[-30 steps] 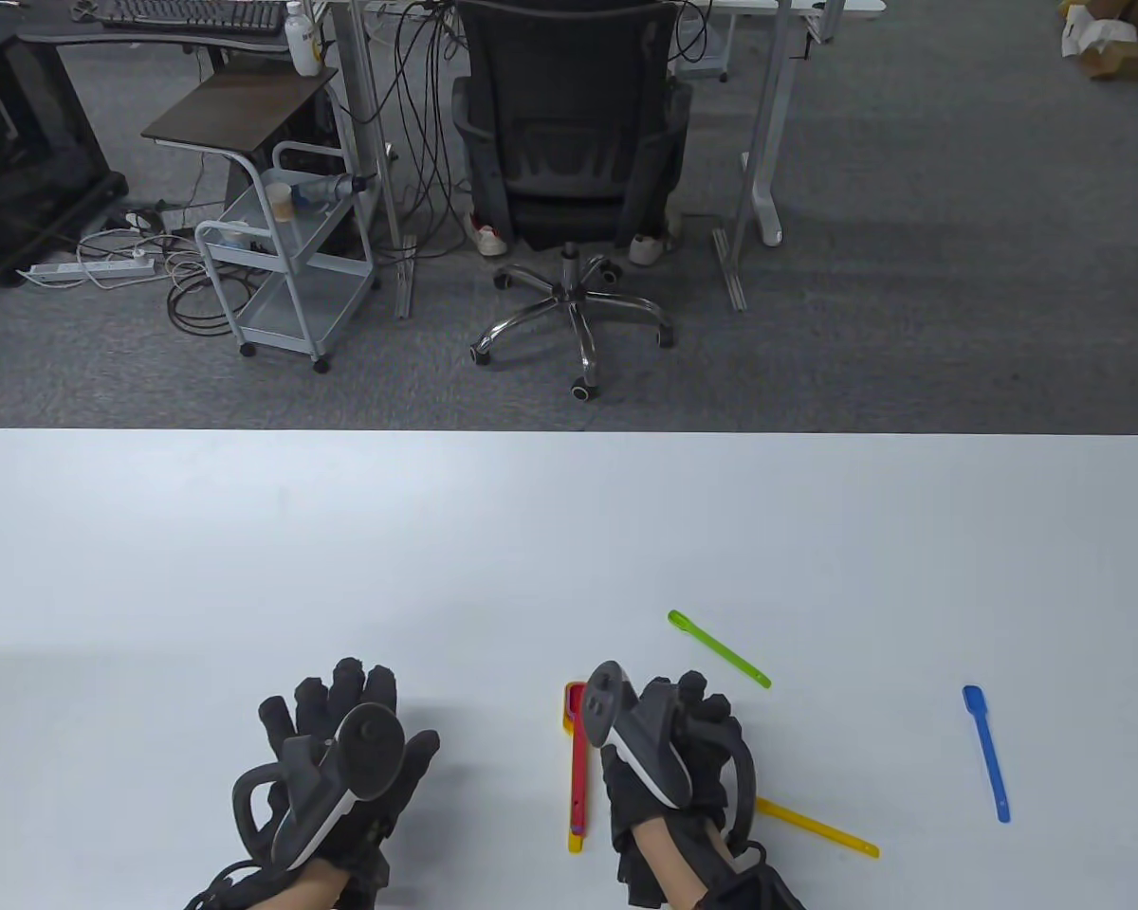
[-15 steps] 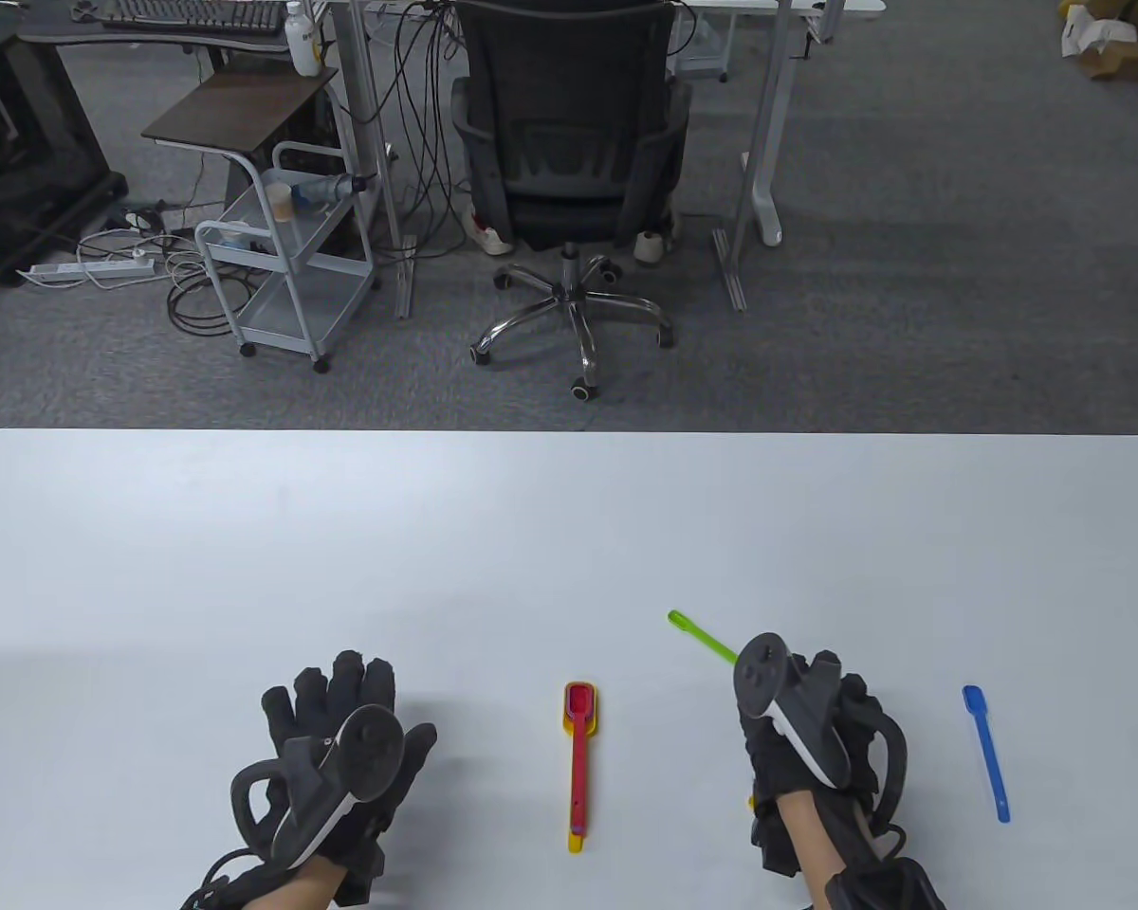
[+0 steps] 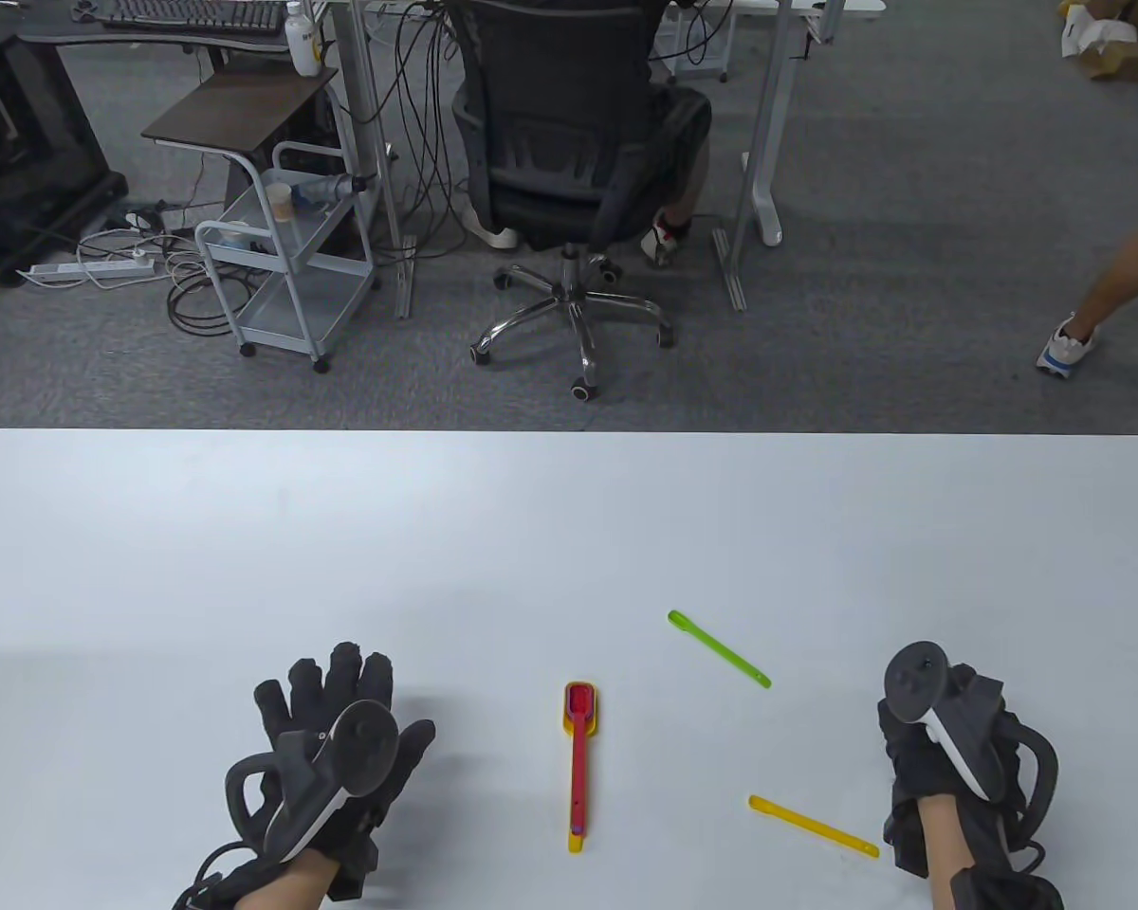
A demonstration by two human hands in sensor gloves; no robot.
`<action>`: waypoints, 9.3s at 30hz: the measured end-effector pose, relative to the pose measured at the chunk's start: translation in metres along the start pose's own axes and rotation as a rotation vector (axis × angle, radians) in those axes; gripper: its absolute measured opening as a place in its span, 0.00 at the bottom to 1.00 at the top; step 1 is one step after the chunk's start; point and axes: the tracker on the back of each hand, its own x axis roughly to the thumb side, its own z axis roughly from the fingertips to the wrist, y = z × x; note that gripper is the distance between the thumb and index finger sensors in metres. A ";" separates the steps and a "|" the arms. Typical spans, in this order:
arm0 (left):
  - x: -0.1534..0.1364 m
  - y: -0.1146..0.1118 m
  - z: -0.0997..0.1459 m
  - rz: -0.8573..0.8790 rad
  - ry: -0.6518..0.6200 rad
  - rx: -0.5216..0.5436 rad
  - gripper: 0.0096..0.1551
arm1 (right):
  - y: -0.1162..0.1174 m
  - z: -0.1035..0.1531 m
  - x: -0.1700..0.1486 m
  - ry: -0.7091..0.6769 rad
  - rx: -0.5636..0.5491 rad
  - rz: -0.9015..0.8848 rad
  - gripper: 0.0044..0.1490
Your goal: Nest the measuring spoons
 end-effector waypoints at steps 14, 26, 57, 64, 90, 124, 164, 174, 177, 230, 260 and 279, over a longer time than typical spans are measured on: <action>-0.002 -0.001 -0.002 -0.002 -0.014 -0.033 0.53 | 0.040 -0.021 -0.052 0.146 0.075 0.080 0.43; -0.003 -0.001 -0.002 -0.002 -0.010 -0.039 0.53 | 0.060 -0.028 -0.066 0.265 0.093 0.126 0.37; -0.003 -0.004 -0.002 0.004 -0.011 -0.039 0.53 | 0.047 -0.031 -0.055 0.258 0.039 0.121 0.27; -0.003 -0.004 -0.002 -0.002 -0.009 -0.045 0.53 | 0.032 -0.024 -0.036 0.195 0.020 0.112 0.27; -0.003 -0.004 -0.003 -0.005 0.007 -0.069 0.53 | -0.011 0.052 0.086 -0.138 -0.012 0.056 0.27; -0.004 -0.006 -0.002 0.003 0.017 -0.072 0.53 | 0.014 0.145 0.221 -0.346 0.082 0.059 0.27; -0.007 -0.006 -0.003 0.013 0.054 -0.093 0.52 | 0.055 0.146 0.262 -0.243 0.170 0.012 0.28; -0.007 -0.005 -0.003 0.015 0.064 -0.093 0.52 | 0.058 0.147 0.267 -0.238 0.198 0.035 0.28; -0.008 -0.005 -0.003 0.014 0.065 -0.092 0.52 | 0.059 0.146 0.268 -0.240 0.194 0.031 0.28; -0.009 -0.005 -0.003 0.030 0.064 -0.084 0.52 | -0.025 0.089 0.175 -0.374 0.001 -0.057 0.43; -0.010 -0.004 -0.002 0.032 0.059 -0.069 0.52 | 0.048 -0.008 0.153 -0.377 0.033 0.105 0.38; -0.009 -0.004 -0.001 0.027 0.058 -0.070 0.52 | 0.058 -0.017 0.162 -0.357 0.012 0.217 0.26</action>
